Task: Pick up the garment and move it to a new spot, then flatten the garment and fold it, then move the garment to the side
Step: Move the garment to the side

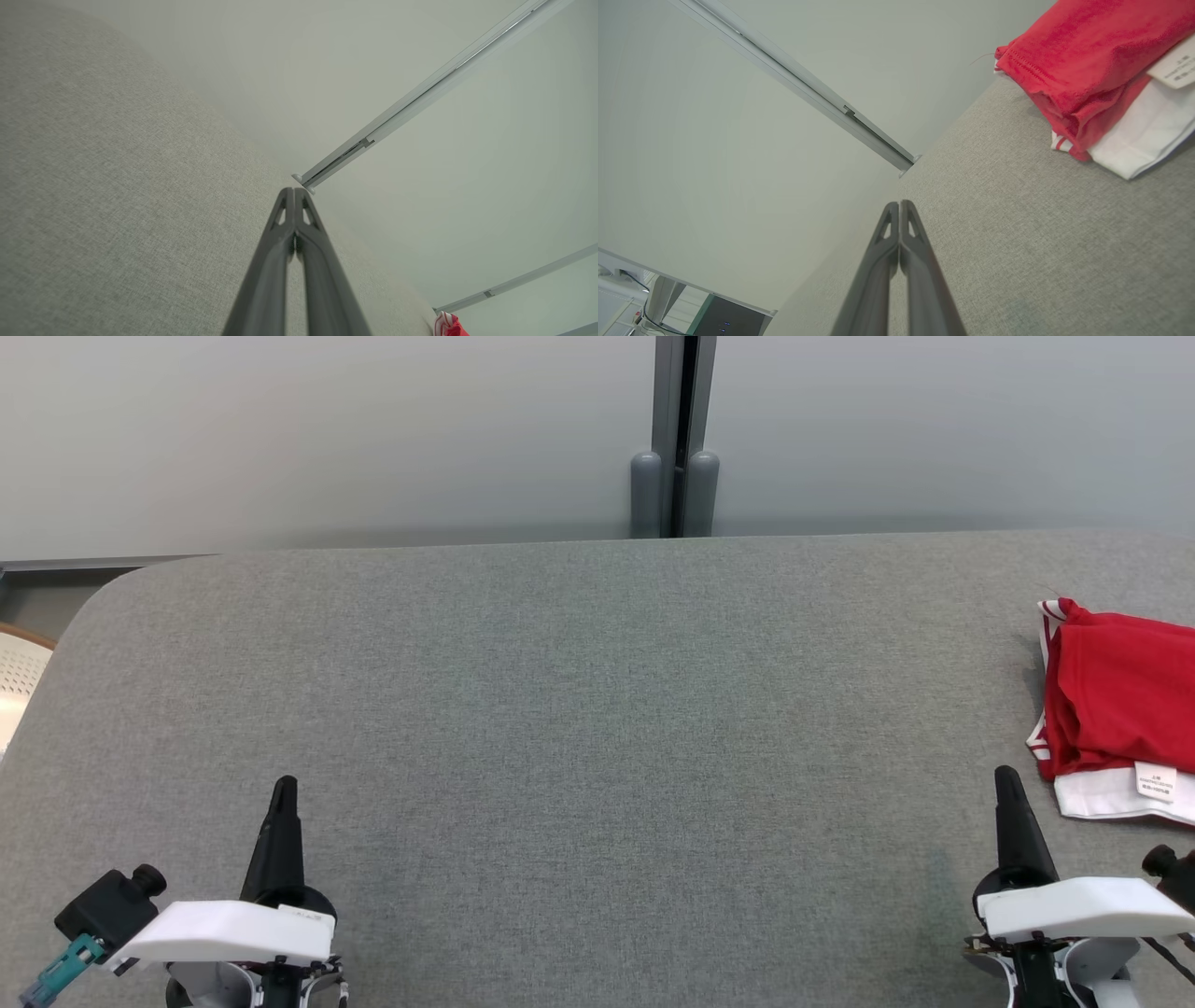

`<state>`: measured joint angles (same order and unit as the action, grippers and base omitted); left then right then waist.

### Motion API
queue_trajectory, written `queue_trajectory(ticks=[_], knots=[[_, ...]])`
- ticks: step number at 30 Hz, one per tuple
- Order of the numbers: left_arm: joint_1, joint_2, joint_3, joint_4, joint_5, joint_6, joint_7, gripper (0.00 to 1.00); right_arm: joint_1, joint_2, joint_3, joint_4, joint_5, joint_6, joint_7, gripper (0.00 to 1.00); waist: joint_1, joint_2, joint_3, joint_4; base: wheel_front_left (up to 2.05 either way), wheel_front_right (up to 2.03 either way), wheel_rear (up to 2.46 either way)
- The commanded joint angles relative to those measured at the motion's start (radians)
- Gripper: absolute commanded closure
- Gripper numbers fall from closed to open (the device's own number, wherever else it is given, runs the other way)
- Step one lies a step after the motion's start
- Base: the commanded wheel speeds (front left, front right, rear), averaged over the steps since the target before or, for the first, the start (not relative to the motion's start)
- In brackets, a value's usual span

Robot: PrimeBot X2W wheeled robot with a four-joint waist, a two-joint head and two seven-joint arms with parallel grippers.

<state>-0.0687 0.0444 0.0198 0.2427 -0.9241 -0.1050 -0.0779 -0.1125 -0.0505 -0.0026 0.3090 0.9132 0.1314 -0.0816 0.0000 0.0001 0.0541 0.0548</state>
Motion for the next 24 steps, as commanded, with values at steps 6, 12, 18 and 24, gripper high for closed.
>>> queue_trajectory(ticks=[6, 12, 18, 24], knots=[[-0.028, 0.006, 0.016, -0.008, -0.082, -0.008, 0.023, 1.00, -0.006, -0.007, -0.015, -0.022, 0.087, -0.001, 0.023, 1.00, 0.0000, -0.0001, -0.004, -0.004, 0.00, 0.00, 0.00], [-0.031, 0.007, 0.025, -0.007, -0.148, -0.010, 0.041, 1.00, -0.005, -0.008, -0.025, -0.027, 0.153, -0.001, 0.042, 1.00, 0.0000, -0.0001, -0.008, -0.008, 0.00, 0.00, 0.00], [-0.034, 0.007, 0.033, -0.006, -0.210, -0.012, 0.058, 1.00, -0.004, -0.008, -0.035, -0.032, 0.217, 0.000, 0.059, 1.00, 0.0000, -0.0001, -0.011, -0.012, 0.00, 0.00, 0.00], [-0.035, 0.008, 0.041, -0.005, -0.268, -0.014, 0.075, 1.00, -0.003, -0.008, -0.043, -0.035, 0.276, 0.000, 0.076, 1.00, 0.0000, -0.0001, -0.015, -0.016, 0.00, 0.00, 0.00]])
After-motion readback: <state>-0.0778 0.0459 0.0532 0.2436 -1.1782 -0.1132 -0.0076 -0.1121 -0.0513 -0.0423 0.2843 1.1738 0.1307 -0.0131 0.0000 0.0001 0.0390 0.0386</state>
